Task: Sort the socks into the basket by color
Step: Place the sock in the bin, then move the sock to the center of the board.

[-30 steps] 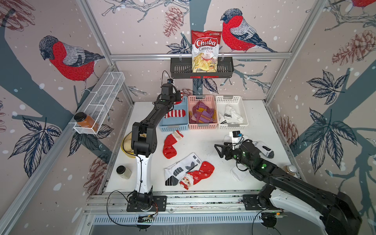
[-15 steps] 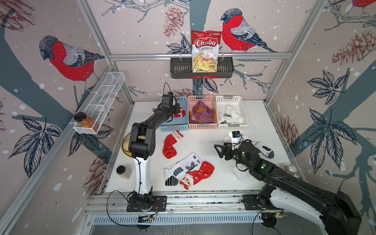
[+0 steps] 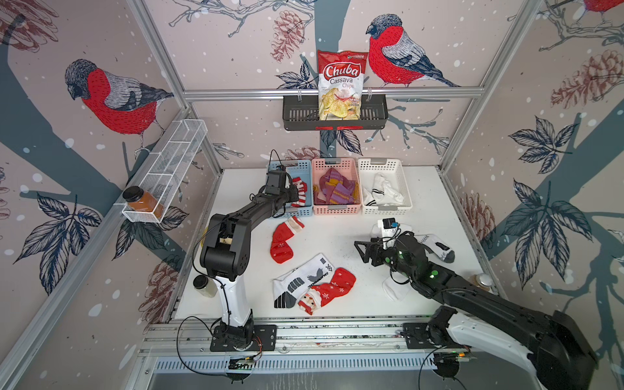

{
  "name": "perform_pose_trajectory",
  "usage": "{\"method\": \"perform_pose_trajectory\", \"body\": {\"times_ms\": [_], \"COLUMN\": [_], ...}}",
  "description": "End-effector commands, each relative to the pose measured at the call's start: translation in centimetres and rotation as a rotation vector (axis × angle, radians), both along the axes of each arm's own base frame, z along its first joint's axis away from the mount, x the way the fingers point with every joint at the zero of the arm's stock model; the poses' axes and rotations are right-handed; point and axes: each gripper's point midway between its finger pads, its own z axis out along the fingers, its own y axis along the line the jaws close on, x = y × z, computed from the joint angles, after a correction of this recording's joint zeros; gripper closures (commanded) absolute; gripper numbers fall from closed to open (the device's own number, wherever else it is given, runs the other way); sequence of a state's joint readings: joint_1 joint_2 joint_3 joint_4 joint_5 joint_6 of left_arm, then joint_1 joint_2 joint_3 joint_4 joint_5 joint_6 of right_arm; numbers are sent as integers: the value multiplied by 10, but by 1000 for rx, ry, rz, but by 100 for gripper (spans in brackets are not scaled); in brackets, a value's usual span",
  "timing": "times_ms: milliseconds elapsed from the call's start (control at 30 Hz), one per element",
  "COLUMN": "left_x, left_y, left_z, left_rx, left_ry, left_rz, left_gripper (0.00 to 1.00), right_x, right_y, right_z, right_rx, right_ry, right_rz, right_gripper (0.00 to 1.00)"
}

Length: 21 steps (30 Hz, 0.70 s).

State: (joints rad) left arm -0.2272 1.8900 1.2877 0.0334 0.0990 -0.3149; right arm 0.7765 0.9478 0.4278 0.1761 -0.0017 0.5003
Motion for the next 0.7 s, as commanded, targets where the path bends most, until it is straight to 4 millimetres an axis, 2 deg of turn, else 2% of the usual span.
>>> {"method": "perform_pose_trajectory", "body": {"times_ms": [0, 233, 367, 667], "left_x": [3, -29, -56, -130], "left_y": [3, 0, 0, -1], "left_z": [26, 60, 67, 67], "left_rx": [-5, -29, -27, -98], "left_ry": [-91, -172, -193, -239], "left_rz": [15, 15, 21, 18], "left_gripper": [59, 56, 55, 52], "right_x": [4, 7, 8, 12], "right_y": [3, 4, 6, 16], "right_z": [12, 11, 7, 0], "right_rx": [30, 25, 13, 16], "right_ry": [-35, -36, -24, 1], "right_rz": [-4, -7, -7, 6], "right_gripper": [15, 14, 14, 14]}}
